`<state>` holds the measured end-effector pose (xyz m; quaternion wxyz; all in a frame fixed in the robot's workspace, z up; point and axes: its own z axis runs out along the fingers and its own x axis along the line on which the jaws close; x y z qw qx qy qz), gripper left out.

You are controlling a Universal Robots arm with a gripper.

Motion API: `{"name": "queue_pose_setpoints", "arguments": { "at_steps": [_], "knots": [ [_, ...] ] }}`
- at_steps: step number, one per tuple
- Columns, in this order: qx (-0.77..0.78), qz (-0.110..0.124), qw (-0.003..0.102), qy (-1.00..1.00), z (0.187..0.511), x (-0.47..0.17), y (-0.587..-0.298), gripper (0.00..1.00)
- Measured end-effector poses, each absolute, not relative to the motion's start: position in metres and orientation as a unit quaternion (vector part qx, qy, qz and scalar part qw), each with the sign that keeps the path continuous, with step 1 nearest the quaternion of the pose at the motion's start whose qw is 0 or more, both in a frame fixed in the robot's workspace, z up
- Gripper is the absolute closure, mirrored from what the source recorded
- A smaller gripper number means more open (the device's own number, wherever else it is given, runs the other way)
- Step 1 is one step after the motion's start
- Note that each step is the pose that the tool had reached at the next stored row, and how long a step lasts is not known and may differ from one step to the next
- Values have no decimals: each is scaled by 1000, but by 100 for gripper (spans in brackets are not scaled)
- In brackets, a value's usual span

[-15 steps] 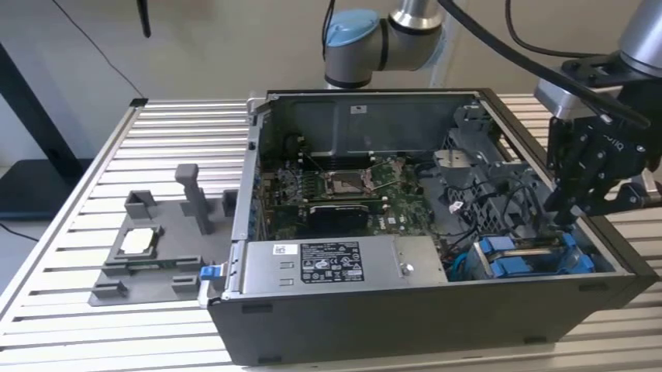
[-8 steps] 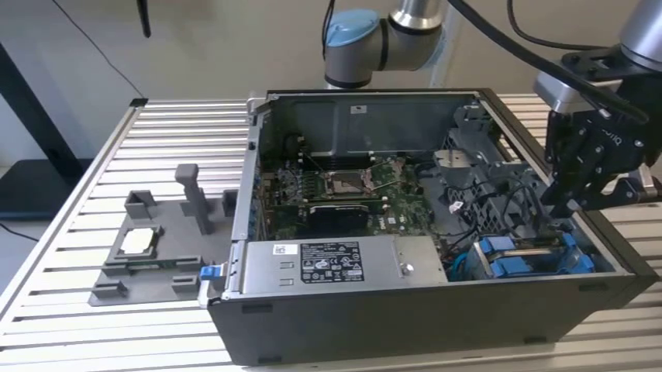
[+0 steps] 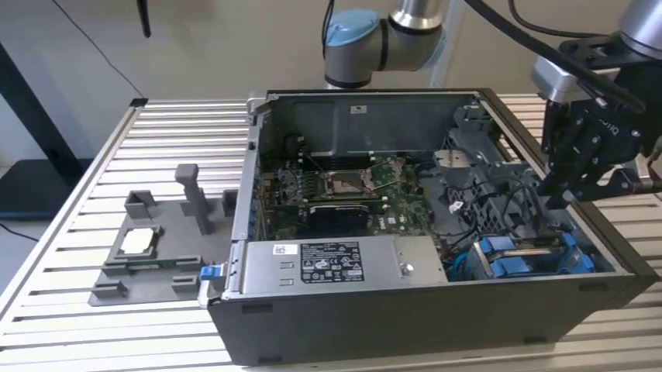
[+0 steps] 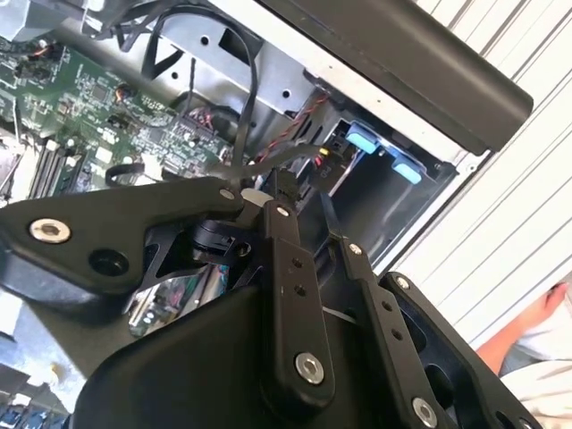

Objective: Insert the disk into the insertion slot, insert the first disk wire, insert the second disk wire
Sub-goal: 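Insert the second disk wire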

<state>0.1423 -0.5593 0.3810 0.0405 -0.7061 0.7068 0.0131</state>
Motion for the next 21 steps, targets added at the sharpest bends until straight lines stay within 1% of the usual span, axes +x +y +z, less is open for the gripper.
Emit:
{"name": "queue_pose_setpoints", "arguments": {
  "at_steps": [21],
  "knots": [
    [-706,13,41,707,388,120,-542,73]
  ]
}}
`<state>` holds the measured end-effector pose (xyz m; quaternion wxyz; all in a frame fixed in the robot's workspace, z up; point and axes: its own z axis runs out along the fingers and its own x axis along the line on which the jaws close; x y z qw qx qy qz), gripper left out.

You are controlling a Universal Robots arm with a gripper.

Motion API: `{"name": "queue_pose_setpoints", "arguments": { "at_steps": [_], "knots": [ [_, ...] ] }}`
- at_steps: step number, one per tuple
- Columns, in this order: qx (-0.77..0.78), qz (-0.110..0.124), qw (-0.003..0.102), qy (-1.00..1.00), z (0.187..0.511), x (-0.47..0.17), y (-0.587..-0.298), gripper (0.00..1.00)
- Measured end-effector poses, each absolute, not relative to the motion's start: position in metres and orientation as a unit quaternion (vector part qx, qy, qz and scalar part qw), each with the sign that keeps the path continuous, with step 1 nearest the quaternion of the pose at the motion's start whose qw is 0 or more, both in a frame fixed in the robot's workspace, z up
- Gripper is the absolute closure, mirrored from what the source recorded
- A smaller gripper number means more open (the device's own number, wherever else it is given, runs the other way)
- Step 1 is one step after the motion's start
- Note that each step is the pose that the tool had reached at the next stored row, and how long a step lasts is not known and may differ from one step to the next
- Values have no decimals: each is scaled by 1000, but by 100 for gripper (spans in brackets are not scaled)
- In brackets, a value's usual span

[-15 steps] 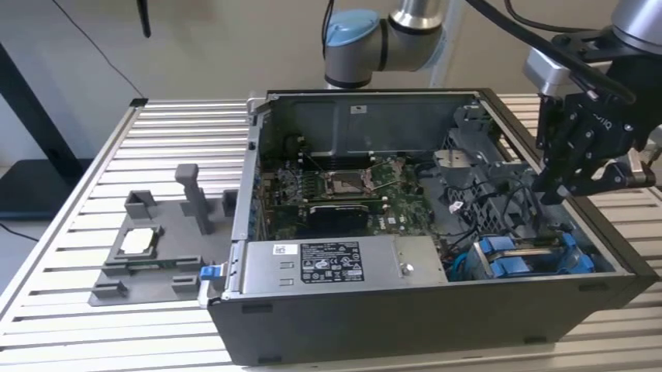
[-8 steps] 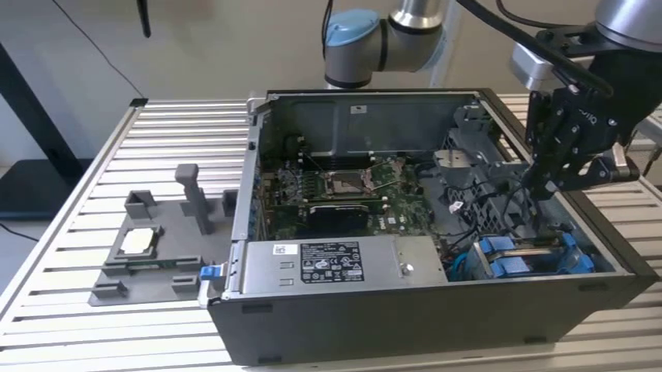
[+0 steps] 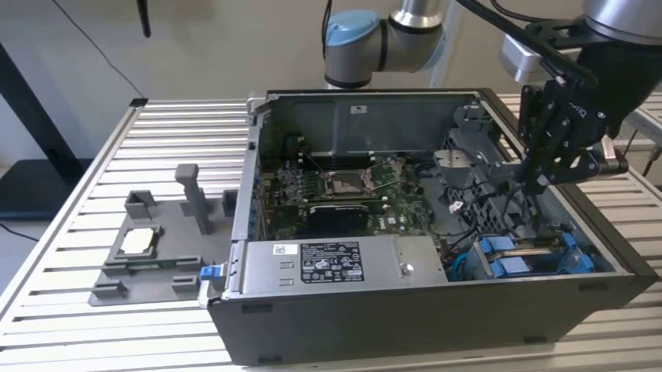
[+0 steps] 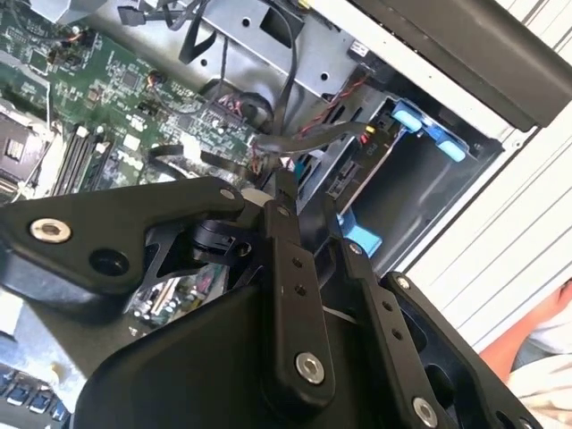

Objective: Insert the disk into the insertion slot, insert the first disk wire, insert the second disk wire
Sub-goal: 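Insert the second disk wire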

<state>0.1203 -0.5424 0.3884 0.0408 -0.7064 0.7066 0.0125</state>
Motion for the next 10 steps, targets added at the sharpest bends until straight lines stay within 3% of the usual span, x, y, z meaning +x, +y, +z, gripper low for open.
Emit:
{"name": "queue_pose_setpoints", "arguments": {
  "at_steps": [10],
  "knots": [
    [-707,11,39,706,389,110,-528,73]
  ]
}}
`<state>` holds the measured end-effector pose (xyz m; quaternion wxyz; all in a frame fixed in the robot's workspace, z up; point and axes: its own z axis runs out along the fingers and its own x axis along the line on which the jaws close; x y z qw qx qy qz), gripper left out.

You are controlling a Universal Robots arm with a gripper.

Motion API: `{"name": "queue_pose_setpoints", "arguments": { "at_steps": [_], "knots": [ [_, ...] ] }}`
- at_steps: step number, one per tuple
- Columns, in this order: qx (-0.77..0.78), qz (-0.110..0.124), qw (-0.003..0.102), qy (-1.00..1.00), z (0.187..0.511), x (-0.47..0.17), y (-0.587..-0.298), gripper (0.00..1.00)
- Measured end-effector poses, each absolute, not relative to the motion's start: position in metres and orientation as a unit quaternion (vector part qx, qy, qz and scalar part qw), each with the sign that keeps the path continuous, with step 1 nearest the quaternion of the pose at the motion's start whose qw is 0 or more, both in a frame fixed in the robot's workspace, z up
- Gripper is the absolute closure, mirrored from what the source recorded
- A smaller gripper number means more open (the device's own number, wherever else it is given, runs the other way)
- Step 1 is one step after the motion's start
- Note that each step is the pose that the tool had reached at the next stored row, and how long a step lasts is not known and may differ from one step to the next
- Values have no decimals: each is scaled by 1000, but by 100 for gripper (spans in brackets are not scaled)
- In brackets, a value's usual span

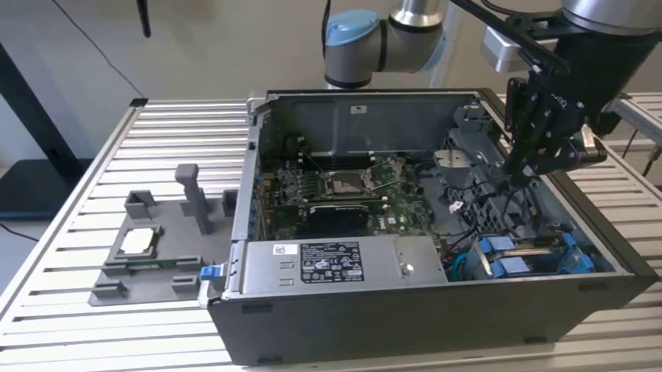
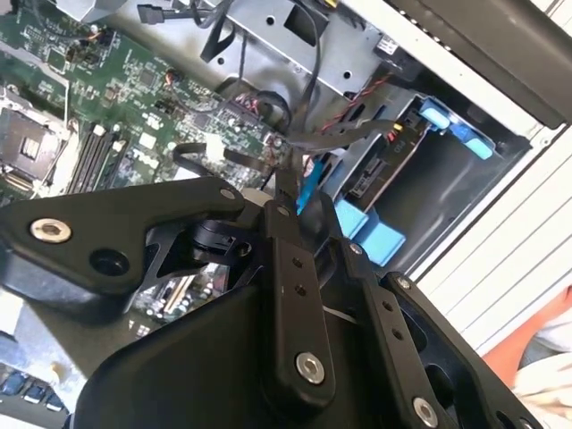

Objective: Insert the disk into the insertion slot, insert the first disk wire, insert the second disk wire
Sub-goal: 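Insert the second disk wire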

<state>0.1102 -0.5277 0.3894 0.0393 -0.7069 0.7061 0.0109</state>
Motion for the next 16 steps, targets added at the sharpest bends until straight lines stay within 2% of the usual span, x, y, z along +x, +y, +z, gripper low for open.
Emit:
{"name": "queue_pose_setpoints", "arguments": {
  "at_steps": [7,11,16],
  "knots": [
    [-711,-2,26,702,390,102,-524,73],
    [-716,-18,9,698,390,97,-523,73],
    [-722,-26,1,691,390,93,-514,73]
  ]
}}
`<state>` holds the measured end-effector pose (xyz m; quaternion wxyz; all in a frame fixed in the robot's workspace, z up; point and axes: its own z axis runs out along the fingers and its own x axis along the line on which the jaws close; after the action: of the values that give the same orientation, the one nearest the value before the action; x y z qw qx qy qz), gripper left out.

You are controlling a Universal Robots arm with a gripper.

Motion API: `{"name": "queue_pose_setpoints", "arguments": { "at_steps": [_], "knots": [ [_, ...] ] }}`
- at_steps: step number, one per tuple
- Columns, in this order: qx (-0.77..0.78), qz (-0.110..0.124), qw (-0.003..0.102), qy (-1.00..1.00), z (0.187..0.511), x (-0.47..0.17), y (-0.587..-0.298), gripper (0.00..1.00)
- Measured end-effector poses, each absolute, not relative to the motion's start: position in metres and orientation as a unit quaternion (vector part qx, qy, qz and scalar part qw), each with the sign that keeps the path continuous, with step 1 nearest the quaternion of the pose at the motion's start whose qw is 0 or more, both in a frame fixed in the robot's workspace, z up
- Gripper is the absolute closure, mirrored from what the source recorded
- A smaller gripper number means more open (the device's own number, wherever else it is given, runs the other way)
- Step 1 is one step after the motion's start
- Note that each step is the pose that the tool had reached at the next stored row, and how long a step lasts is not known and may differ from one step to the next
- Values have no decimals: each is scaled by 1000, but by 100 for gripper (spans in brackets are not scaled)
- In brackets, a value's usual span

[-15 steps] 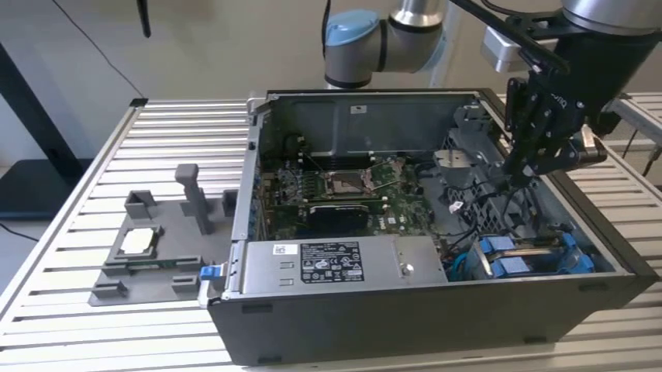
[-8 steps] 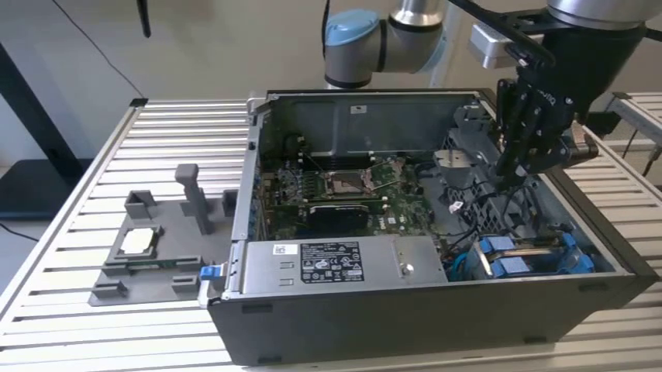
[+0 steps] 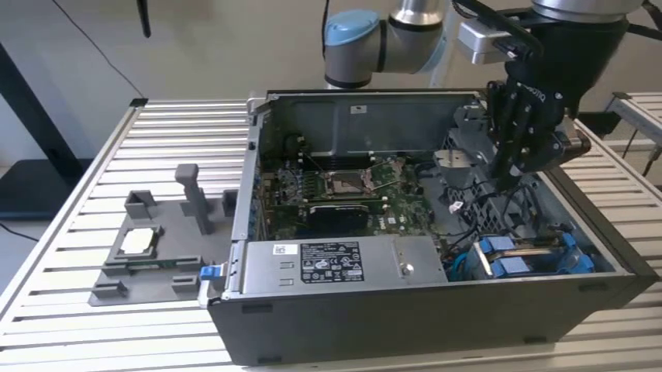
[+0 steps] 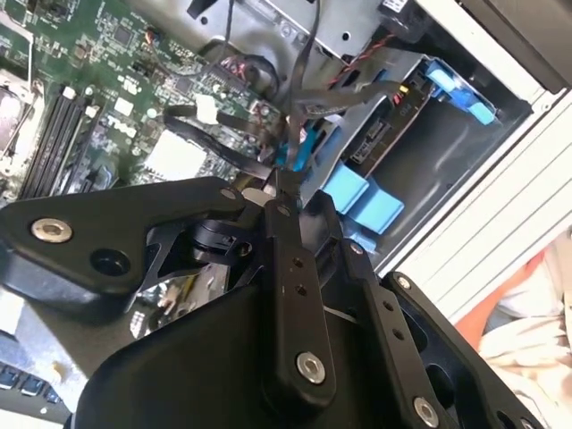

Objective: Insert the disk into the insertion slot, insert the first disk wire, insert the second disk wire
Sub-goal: 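Insert the second disk wire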

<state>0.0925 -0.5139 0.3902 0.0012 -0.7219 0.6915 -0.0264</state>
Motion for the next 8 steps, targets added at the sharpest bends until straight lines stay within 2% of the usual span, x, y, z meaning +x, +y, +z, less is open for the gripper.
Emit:
{"name": "queue_pose_setpoints", "arguments": {
  "at_steps": [8],
  "knots": [
    [-738,-36,-8,674,388,88,-510,73]
  ]
}}
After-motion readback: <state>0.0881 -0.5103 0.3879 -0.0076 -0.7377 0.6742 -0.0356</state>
